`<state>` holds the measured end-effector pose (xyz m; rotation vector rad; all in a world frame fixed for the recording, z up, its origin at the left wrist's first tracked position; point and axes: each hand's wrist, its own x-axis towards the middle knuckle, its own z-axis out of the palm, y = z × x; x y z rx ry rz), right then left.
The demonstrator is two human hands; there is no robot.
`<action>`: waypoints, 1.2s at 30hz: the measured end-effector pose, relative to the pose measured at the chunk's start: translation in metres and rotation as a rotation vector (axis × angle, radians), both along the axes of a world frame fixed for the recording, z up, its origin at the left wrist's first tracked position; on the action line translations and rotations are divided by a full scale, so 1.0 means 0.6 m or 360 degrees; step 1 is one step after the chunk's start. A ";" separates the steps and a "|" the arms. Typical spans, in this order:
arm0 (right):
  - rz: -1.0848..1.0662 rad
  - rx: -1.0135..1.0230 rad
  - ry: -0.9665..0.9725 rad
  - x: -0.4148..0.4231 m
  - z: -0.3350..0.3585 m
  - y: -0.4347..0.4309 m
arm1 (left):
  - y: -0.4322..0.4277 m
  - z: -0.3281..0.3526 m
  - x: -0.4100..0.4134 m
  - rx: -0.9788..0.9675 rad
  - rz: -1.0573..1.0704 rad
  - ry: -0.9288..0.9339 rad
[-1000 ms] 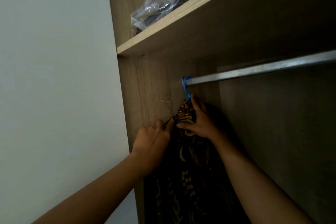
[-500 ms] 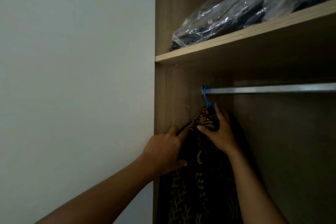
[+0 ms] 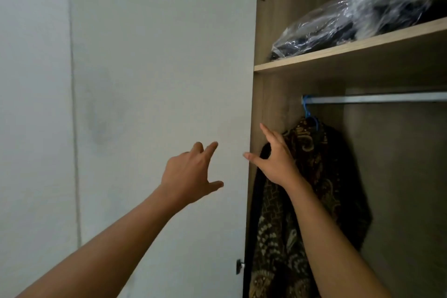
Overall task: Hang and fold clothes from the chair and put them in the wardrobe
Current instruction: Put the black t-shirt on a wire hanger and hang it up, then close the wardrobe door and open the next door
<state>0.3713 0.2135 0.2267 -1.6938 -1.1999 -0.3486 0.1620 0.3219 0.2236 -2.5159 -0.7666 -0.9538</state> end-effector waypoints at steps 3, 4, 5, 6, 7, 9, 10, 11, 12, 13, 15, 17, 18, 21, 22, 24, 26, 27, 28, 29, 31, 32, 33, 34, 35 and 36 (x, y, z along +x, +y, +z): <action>0.0139 -0.0162 0.0032 -0.085 -0.052 0.000 | -0.002 -0.051 -0.100 -0.0123 0.0131 0.0096; 0.0168 -0.0225 0.0056 -0.108 -0.069 0.002 | 0.001 -0.066 -0.127 -0.0163 0.0164 0.0121; 0.0191 -0.0296 0.0080 -0.131 -0.085 0.004 | 0.003 -0.077 -0.155 -0.0192 0.0195 0.0136; 0.0213 -0.0366 0.0093 -0.151 -0.098 0.007 | 0.007 -0.086 -0.179 -0.0207 0.0223 0.0137; 0.0239 -0.0432 0.0097 -0.171 -0.110 0.011 | 0.011 -0.094 -0.199 -0.0205 0.0252 0.0130; 0.0290 -0.0521 0.0100 -0.207 -0.124 0.020 | 0.022 -0.105 -0.232 -0.0179 0.0290 0.0117; 0.0309 -0.0549 0.0093 -0.225 -0.128 0.024 | 0.028 -0.109 -0.246 -0.0153 0.0299 0.0105; 0.0323 -0.0570 0.0079 -0.240 -0.130 0.029 | 0.036 -0.112 -0.258 -0.0119 0.0314 0.0086; 0.0335 -0.0587 0.0063 -0.255 -0.131 0.034 | 0.045 -0.114 -0.271 -0.0091 0.0331 0.0045; 0.0349 -0.0598 0.0051 -0.268 -0.130 0.039 | 0.055 -0.115 -0.282 -0.0068 0.0346 -0.0025; 0.0376 -0.0599 0.0028 -0.293 -0.123 0.054 | 0.076 -0.119 -0.302 -0.0050 0.0396 -0.0186; 0.0402 -0.0561 0.0032 -0.316 -0.107 0.075 | 0.097 -0.120 -0.316 -0.0161 0.0429 -0.0295; 0.0409 -0.0521 0.0040 -0.328 -0.097 0.087 | 0.108 -0.119 -0.320 -0.0260 0.0412 -0.0332; 0.0407 -0.0385 0.0003 -0.353 -0.075 0.126 | 0.141 -0.115 -0.322 -0.0579 0.0196 -0.0426; 0.0400 -0.0373 -0.0016 -0.358 -0.073 0.139 | 0.151 -0.115 -0.321 -0.0699 0.0077 -0.0449; 0.0388 -0.0396 -0.0023 -0.367 -0.077 0.165 | 0.166 -0.115 -0.319 -0.0882 -0.0118 -0.0453; 0.0376 -0.0416 -0.0002 -0.375 -0.088 0.186 | 0.182 -0.122 -0.316 -0.0903 -0.0213 -0.0460; 0.0373 -0.0420 0.0020 -0.379 -0.094 0.195 | 0.191 -0.125 -0.315 -0.0867 -0.0234 -0.0470; 0.0370 -0.0428 0.0044 -0.383 -0.100 0.203 | 0.200 -0.128 -0.314 -0.0829 -0.0249 -0.0475; 0.0358 -0.0434 0.0061 -0.386 -0.106 0.209 | 0.209 -0.131 -0.314 -0.0809 -0.0264 -0.0475; 0.0303 -0.0415 0.0064 -0.393 -0.117 0.217 | 0.223 -0.135 -0.316 -0.0813 -0.0295 -0.0473; 0.0270 -0.0392 0.0058 -0.395 -0.120 0.220 | 0.227 -0.136 -0.319 -0.0815 -0.0309 -0.0486; 0.0235 -0.0369 0.0050 -0.395 -0.123 0.222 | 0.229 -0.138 -0.321 -0.0807 -0.0329 -0.0508; 0.0198 -0.0356 0.0042 -0.395 -0.125 0.223 | 0.228 -0.139 -0.324 -0.0799 -0.0350 -0.0528; 0.0166 -0.0353 0.0033 -0.394 -0.126 0.220 | 0.224 -0.141 -0.326 -0.0799 -0.0370 -0.0545; 0.0149 -0.0356 0.0026 -0.395 -0.127 0.216 | 0.218 -0.143 -0.329 -0.0806 -0.0383 -0.0564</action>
